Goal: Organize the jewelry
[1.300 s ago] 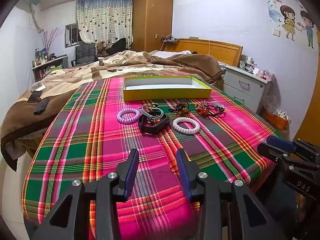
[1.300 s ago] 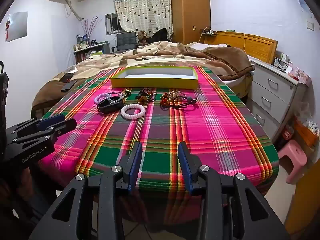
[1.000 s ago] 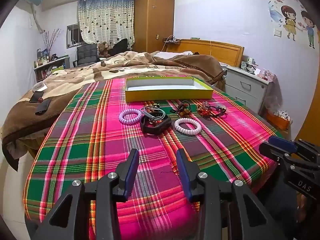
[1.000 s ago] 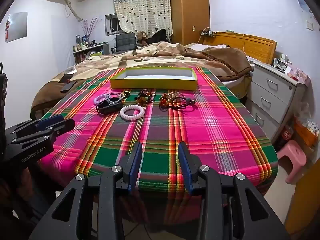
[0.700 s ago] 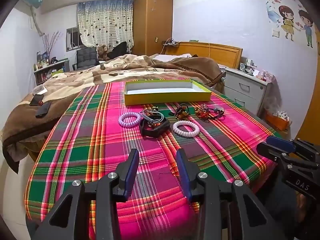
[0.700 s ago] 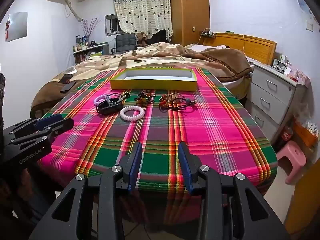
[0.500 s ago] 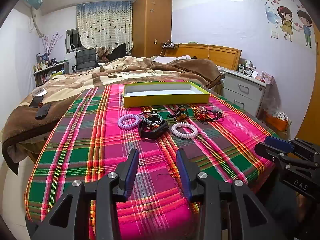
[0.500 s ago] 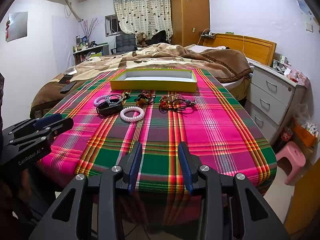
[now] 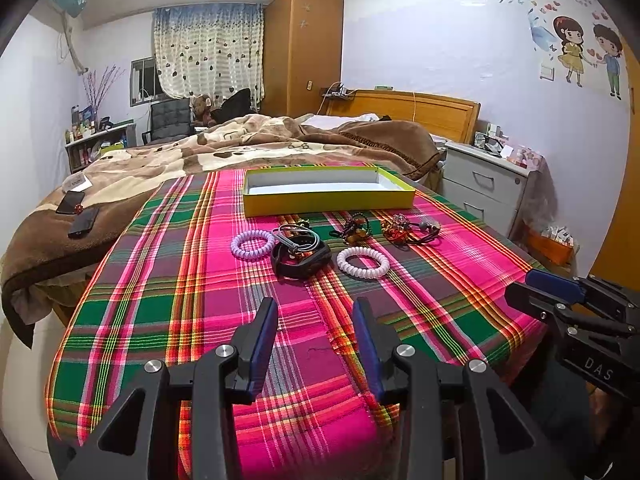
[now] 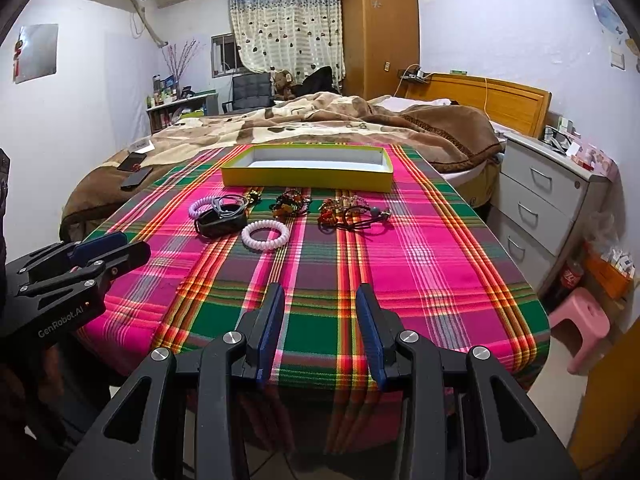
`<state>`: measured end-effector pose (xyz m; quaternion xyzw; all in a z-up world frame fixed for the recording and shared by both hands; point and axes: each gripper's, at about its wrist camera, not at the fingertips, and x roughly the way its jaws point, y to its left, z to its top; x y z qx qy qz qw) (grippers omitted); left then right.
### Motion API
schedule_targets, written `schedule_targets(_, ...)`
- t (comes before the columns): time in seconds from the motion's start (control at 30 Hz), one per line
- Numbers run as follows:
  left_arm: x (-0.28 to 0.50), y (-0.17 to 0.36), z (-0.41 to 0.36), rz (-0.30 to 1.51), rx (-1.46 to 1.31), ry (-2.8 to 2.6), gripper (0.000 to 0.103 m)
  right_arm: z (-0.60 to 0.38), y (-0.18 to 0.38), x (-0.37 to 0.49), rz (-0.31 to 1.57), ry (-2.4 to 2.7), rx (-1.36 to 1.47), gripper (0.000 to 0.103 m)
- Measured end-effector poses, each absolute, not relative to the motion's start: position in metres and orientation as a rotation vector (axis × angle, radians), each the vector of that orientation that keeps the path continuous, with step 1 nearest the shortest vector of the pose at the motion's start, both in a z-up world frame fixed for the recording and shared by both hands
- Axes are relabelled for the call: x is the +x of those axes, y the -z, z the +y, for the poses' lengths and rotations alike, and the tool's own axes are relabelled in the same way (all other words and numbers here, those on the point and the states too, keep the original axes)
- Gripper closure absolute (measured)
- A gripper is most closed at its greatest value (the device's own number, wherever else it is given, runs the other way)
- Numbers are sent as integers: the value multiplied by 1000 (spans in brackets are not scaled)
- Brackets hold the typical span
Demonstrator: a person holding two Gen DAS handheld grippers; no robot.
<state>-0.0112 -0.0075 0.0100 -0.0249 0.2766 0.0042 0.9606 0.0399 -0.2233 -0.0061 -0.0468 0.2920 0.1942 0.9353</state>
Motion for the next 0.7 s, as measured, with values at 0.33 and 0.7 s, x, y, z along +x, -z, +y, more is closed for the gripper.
schedule_targets(0.33,-13,-10,-7,566,-56,-7,65,-223,7,38,599,-399,-98,65)
schedule_targets(0.7,-13,-9,-5,569,-61,-9,65,-222,7,38,602,-400,-97,65)
